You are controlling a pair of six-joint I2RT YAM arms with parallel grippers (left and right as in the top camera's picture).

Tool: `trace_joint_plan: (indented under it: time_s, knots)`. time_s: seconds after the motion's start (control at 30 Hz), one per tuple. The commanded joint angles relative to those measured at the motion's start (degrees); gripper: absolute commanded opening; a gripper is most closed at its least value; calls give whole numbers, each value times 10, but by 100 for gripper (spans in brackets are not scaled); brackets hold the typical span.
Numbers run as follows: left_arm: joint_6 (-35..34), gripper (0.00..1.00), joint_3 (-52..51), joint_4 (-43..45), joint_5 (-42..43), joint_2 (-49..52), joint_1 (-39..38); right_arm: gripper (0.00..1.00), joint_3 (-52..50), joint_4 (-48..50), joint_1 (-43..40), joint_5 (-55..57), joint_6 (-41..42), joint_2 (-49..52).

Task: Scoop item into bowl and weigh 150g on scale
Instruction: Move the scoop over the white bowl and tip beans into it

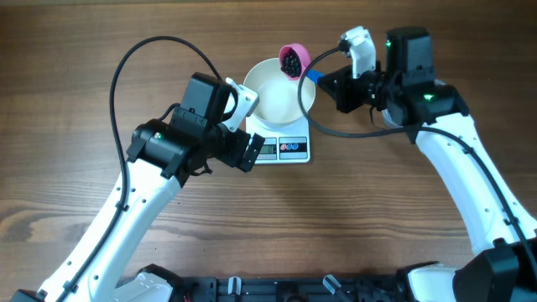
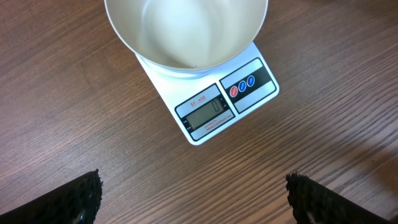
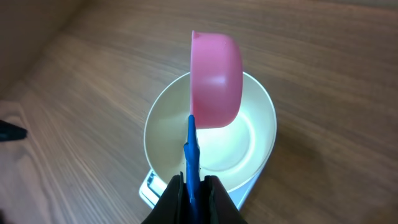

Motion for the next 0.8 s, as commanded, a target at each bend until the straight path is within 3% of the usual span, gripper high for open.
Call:
trace_joint_plan:
  time_s: [0.0, 0.37, 0.77]
  knots:
    - [-6, 100, -6, 2, 9, 2, -2, 4, 14, 12, 15, 68, -62, -9]
    - [-6, 100, -6, 2, 9, 2, -2, 4, 13, 20, 18, 66, -142, -9]
    - [-6, 100, -6, 2, 9, 2, -2, 4, 13, 16, 18, 55, -344, -9]
